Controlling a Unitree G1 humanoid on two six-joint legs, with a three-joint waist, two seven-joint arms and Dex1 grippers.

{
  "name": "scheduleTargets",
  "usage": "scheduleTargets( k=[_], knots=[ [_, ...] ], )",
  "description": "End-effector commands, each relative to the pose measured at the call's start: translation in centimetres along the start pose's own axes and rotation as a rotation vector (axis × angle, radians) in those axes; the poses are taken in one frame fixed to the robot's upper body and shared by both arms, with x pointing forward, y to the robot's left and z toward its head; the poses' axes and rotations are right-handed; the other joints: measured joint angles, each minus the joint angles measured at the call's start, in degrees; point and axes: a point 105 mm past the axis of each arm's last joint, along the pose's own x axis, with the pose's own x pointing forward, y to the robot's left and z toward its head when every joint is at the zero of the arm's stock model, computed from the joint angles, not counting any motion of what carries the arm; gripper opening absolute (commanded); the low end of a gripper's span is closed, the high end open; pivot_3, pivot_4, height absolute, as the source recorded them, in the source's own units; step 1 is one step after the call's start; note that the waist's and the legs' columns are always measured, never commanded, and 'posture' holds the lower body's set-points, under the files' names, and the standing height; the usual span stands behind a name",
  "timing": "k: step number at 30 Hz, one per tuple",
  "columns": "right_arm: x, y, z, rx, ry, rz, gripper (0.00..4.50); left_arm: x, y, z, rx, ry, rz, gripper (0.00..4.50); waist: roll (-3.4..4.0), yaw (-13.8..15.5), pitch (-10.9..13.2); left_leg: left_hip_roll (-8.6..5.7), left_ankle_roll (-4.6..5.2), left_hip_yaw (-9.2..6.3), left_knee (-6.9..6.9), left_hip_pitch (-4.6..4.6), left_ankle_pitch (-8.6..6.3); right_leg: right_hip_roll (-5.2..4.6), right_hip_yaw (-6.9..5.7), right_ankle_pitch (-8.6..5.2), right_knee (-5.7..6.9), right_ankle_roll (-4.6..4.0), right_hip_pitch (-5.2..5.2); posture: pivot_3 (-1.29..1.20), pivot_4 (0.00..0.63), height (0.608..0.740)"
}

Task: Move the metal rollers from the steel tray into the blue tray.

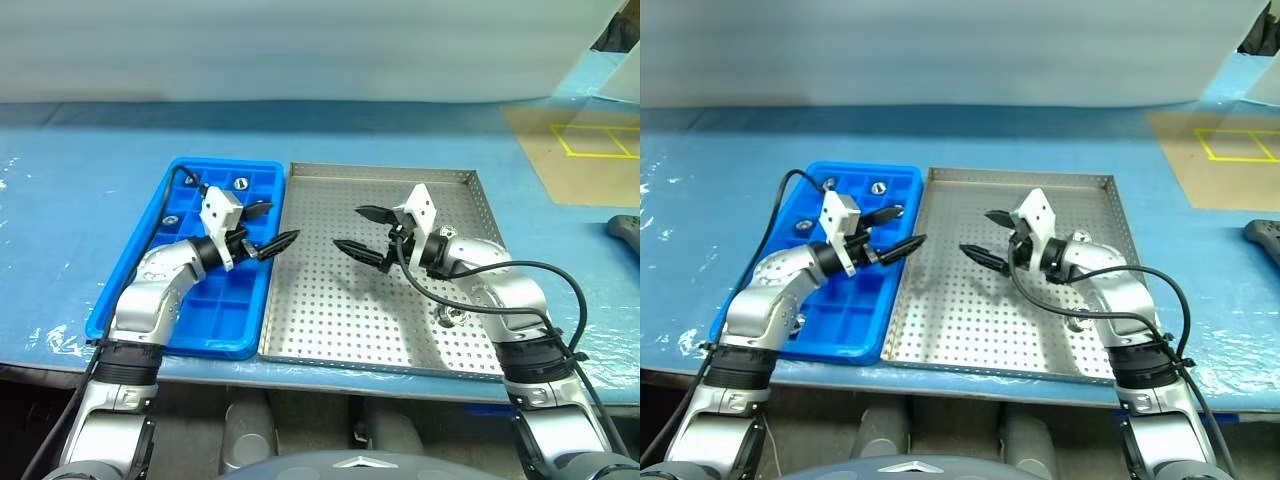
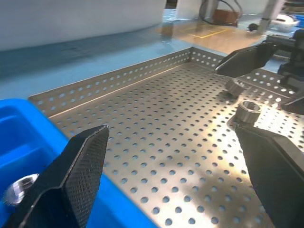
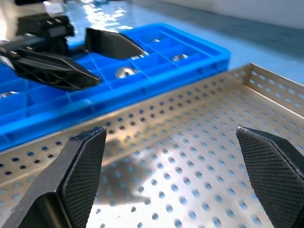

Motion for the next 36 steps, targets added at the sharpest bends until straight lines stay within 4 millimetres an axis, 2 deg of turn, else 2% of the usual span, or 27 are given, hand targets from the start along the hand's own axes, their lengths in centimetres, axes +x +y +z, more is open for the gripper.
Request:
scheduleTargets(
  k=[1,6,11,17,29,36],
  knots=[
    [-1.1,-1.0,-0.1,-0.036,0.035,-0.089,4.5,1.2,-0.7,1.0,0.038,-0.041,-0.06,4.48,0.0,-0.2,0.0,-0.01,0.0,0.02,0.0,0.01,0.0,0.0,0.03,0.0,0.0,0.0,0.0,-0.07,0.15,0.74],
    [-2.8,-2.4,-0.6,0.004,0.04,-0.208,4.5,2.7,-1.9,0.7,0.019,-0.055,-0.119,4.48,0.0,-1.1,0.0,-0.02,0.01,0.05,0.0,0.01,0.0,0.01,0.09,0.0,0.0,0.01,0.0,-0.11,0.15,0.74],
    [-4.5,-3.6,-1.2,0.03,0.095,-0.294,4.5,3.2,-2.4,1.1,0.005,-0.065,-0.163,4.48,0.0,-1.8,0.0,-0.03,0.03,0.1,-0.01,0.02,-0.02,0.05,0.2,0.01,-0.02,0.02,0.0,-0.14,0.15,0.74],
    [-5.8,-4.2,-1.2,0.012,0.229,-0.295,4.5,3.7,-2.6,1.4,0.022,-0.048,-0.204,4.48,0.01,-2.6,0.0,-0.07,0.05,0.15,-0.02,0.04,-0.03,0.04,0.27,0.01,-0.06,0.03,0.03,-0.16,0.15,0.74],
    [-4.7,-3.1,-1.9,0.053,0.386,-0.167,4.5,3.3,-3.3,1.3,0.04,-0.017,-0.235,4.48,0.02,-2.9,0.0,-0.06,0.08,0.17,-0.05,0.07,-0.04,0.05,0.29,0.02,-0.1,0.03,0.03,-0.13,0.15,0.74],
    [-4.3,-3.1,-2.6,0.048,0.449,-0.156,4.5,2.7,-3.3,1.5,0.055,0.009,-0.25,4.48,0.02,-2.8,0.0,-0.06,0.1,0.17,-0.05,0.09,-0.05,0.05,0.28,0.02,-0.12,0.03,0.02,-0.12,0.15,0.74]
  ],
)
